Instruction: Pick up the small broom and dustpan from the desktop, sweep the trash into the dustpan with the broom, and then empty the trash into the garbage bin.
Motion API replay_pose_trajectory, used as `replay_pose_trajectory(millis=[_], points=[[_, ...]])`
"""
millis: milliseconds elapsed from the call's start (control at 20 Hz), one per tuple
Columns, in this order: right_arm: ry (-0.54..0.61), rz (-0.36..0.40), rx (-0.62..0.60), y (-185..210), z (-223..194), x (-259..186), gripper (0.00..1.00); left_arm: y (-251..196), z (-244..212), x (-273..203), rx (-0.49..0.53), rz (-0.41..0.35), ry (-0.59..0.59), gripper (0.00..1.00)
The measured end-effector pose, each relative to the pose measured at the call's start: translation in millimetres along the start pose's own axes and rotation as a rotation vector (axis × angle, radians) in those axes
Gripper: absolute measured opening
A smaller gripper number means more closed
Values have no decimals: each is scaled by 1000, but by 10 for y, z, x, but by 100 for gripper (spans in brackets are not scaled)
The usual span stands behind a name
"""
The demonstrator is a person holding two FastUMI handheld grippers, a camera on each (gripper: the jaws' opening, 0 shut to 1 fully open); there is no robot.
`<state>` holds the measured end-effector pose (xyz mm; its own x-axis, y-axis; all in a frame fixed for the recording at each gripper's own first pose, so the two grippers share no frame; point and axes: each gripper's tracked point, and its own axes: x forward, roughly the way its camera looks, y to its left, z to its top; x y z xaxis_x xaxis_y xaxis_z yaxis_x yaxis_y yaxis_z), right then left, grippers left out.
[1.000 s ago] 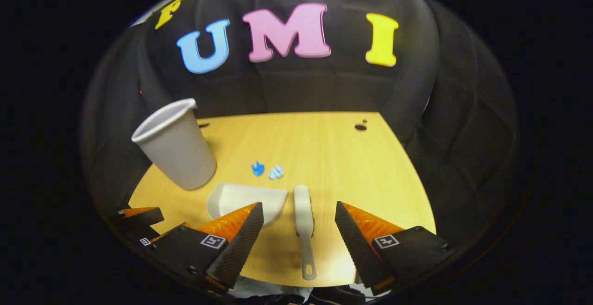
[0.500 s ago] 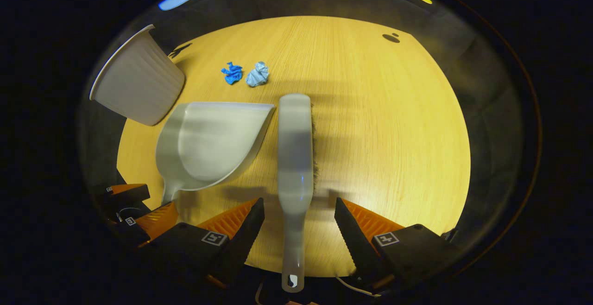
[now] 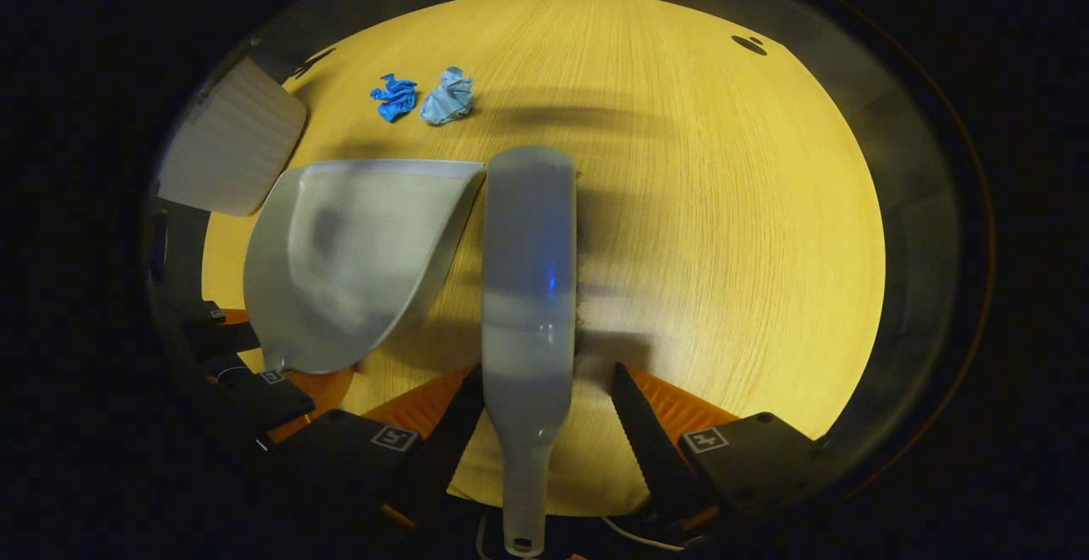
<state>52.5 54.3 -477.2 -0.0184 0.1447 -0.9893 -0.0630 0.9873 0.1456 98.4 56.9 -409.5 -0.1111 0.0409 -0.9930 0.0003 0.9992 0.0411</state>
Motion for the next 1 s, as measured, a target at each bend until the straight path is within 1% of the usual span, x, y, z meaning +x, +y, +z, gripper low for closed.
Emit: replay_pose_trajectory(millis=[50, 100, 200, 250, 300, 350, 400, 450, 500, 550, 600, 700, 750, 800, 900, 1000], points=[[10, -8, 1, 4, 6, 10, 96, 12, 39, -3, 13, -3, 3, 80], [17, -19, -4, 4, 12, 18, 92, 0, 91, -1, 24, -8, 2, 80], [22, -45, -18, 3, 12, 29, 92, -60, 139, 5, 7, -43, 8, 79], [23, -53, -22, 20, 11, 22, 92, -73, 142, 1, -15, -46, 23, 73], [20, -54, -28, 51, 23, 25, 96, -79, 138, 18, -23, -51, 34, 66], [20, -54, -29, 66, 11, 28, 87, -80, 135, -7, -10, -55, 42, 64], [22, -54, -24, 78, 8, 30, 83, -85, 126, -1, -4, -57, 43, 61], [24, -55, -18, 84, 10, 40, 81, -93, 100, -10, -9, -56, 49, 60], [24, -54, -16, 82, 10, 42, 82, -103, 97, -40, -33, -59, 48, 50], [26, -52, -20, 76, 2, 54, 78, -119, 93, -9, -39, -63, 50, 41], [29, -52, -19, 81, 11, 21, 69, -121, 80, 35, -49, -64, 37, 34], [18, -51, -32, 77, 1, 40, 49, -125, 87, 0, -43, -66, 27, 31], [11, -49, -28, 73, 15, 26, 53, -124, 79, -6, -31, -66, 19, 31], [10, -50, -14, 74, 10, 51, 43, -115, 86, -4, -13, -67, 14, 30], [11, -49, -3, 74, 12, 49, 43, -116, 56, 9, 23, -62, 4, 29], [14, -47, -23, 73, 20, 54, 42, -120, 27, 5, 9, -56, 1, 30]])
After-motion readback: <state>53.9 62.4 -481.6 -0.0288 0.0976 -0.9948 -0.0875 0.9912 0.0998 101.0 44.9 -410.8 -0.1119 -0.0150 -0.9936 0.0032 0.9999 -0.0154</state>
